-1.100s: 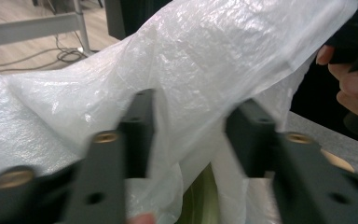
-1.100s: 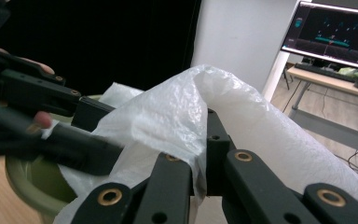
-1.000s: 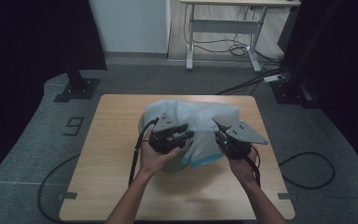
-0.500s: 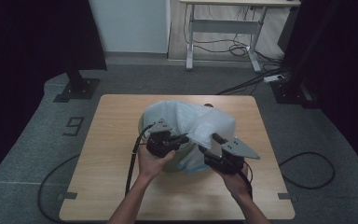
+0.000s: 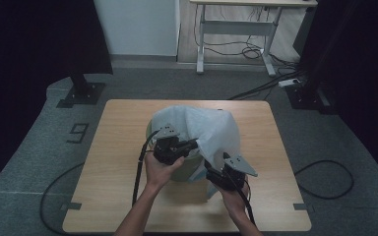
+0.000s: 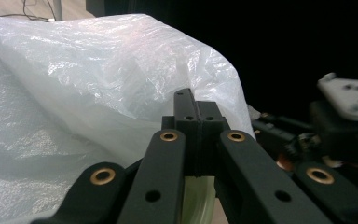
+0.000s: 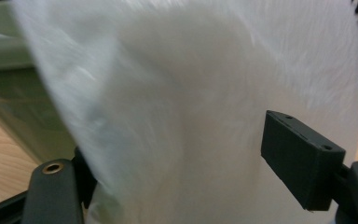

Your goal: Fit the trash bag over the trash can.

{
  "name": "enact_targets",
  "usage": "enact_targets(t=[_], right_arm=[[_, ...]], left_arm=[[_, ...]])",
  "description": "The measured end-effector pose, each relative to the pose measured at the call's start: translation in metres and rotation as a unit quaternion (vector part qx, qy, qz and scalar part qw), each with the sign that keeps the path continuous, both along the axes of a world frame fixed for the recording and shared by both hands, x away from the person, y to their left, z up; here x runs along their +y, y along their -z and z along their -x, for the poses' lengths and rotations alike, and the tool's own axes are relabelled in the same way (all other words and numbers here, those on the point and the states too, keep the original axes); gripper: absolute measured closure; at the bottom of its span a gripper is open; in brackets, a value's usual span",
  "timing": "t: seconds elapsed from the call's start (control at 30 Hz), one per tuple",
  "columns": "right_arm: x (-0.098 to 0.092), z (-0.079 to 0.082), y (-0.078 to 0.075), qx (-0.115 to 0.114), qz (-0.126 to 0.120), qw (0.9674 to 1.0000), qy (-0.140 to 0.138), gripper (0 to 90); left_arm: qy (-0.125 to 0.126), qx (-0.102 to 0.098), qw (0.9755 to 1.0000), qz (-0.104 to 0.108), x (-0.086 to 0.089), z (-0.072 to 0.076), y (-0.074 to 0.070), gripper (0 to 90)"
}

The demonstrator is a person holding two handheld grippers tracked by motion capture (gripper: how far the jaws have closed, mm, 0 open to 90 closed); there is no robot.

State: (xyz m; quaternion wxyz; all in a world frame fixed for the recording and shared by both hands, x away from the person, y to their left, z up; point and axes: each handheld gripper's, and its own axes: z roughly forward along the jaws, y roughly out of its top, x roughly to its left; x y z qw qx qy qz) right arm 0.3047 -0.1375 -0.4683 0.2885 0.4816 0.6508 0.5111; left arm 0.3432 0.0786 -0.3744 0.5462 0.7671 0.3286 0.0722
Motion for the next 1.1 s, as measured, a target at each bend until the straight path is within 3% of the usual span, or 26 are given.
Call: enact_targets(t=[0.03, 0.07, 0.1, 0.13, 0.17, 0.23, 0.27, 0.3, 0.33, 0.37, 0.4, 0.43, 0.5, 0.53, 0.57, 0.6, 0.63, 0.67, 0.7, 0.8, 0.83, 0.97, 1.1], right_arm=[[0.000, -0.001, 0.003, 0.004, -0.006, 1.0000, 0.000, 36.5], [0.000, -0.001, 0.003, 0.004, -0.006, 1.0000, 0.000, 36.5], [-0.003, -0.004, 0.007, -0.001, -0.009, 0.9999, -0.009, 55.0], [-0.003, -0.004, 0.007, -0.001, -0.009, 0.9999, -0.009, 55.0], [-0.006, -0.002, 0.007, -0.019, 0.015, 0.9997, -0.007, 70.1], [-0.013, 0.002, 0.002, -0.053, 0.046, 0.9975, 0.011, 81.0], [-0.013, 0.002, 0.002, -0.053, 0.046, 0.9975, 0.011, 81.0], [-0.025, 0.008, -0.011, -0.081, 0.053, 0.9951, 0.021, 88.0], [-0.032, 0.010, -0.019, -0.096, 0.057, 0.9934, 0.028, 88.4], [-0.032, 0.010, -0.019, -0.096, 0.057, 0.9934, 0.028, 88.4], [-0.045, 0.013, -0.038, -0.114, 0.050, 0.9917, 0.031, 88.5], [-0.045, 0.013, -0.038, -0.114, 0.050, 0.9917, 0.031, 88.5], [-0.059, 0.016, -0.065, -0.141, 0.042, 0.9887, 0.031, 88.6], [-0.059, 0.016, -0.065, -0.141, 0.042, 0.9887, 0.031, 88.6], [-0.063, 0.016, -0.081, -0.156, 0.038, 0.9866, 0.029, 88.6], [-0.063, 0.016, -0.081, -0.156, 0.038, 0.9866, 0.029, 88.6], [-0.064, 0.016, -0.096, -0.171, 0.038, 0.9842, 0.023, 88.6], [-0.064, 0.016, -0.096, -0.171, 0.038, 0.9842, 0.023, 88.6], [-0.062, 0.015, -0.108, -0.187, 0.037, 0.9815, 0.019, 88.6], [-0.059, 0.014, -0.118, -0.201, 0.041, 0.9786, 0.014, 88.5], [-0.055, 0.012, -0.127, -0.214, 0.043, 0.9758, 0.009, 88.6], [-0.049, 0.009, -0.136, -0.220, 0.040, 0.9746, -0.005, 88.6], [-0.036, 0.006, -0.142, -0.219, 0.048, 0.9737, -0.043, 88.5]], left_arm=[[0.001, -0.001, 1.0000, 0.000, 0.000, 0.000, 0.000, 89.8], [0.001, -0.001, 1.0000, 0.000, 0.000, 0.000, 0.000, 89.8], [0.002, -0.002, 1.0000, -0.002, 0.001, 0.000, -0.001, 89.8], [0.002, -0.002, 1.0000, -0.002, 0.001, 0.000, -0.001, 89.8], [0.006, -0.001, 1.0000, -0.004, 0.002, 0.001, -0.001, 89.8], [0.012, 0.001, 0.9999, -0.004, 0.002, 0.001, 0.000, 89.8], [0.016, -0.001, 0.9999, -0.006, 0.002, 0.002, 0.000, 89.8], [0.021, -0.001, 0.9998, -0.007, 0.002, 0.003, 0.000, 89.8], [0.025, 0.000, 0.9997, -0.003, 0.002, 0.004, 0.000, 89.8], [0.025, 0.000, 0.9997, -0.003, 0.002, 0.004, 0.000, 89.7], [0.031, 0.001, 0.9995, 0.000, 0.002, 0.004, 0.000, 89.8], [0.034, 0.001, 0.9994, 0.002, 0.001, 0.005, 0.000, 89.8], [0.050, 0.000, 0.9987, 0.012, -0.002, 0.007, -0.003, 89.7], [0.050, 0.000, 0.9987, 0.012, -0.002, 0.007, -0.003, 89.7], [0.052, -0.002, 0.9986, 0.012, -0.004, 0.007, -0.004, 89.7], [0.053, -0.004, 0.9985, 0.011, -0.005, 0.007, -0.006, 89.7], [0.054, -0.005, 0.9984, 0.017, -0.005, 0.007, -0.008, 89.6], [0.054, -0.005, 0.9984, 0.017, -0.005, 0.007, -0.008, 89.4], [0.054, -0.008, 0.9984, 0.018, -0.005, 0.007, -0.010, 88.9], [0.049, -0.018, 0.9984, 0.019, -0.003, 0.008, -0.014, 87.4], [0.044, -0.022, 0.9986, 0.021, 0.000, 0.008, -0.015, 87.0], [0.034, -0.027, 0.9988, 0.022, 0.004, 0.008, -0.016, 86.1], [0.024, -0.027, 0.9991, 0.022, 0.009, 0.007, -0.013, 83.4]])
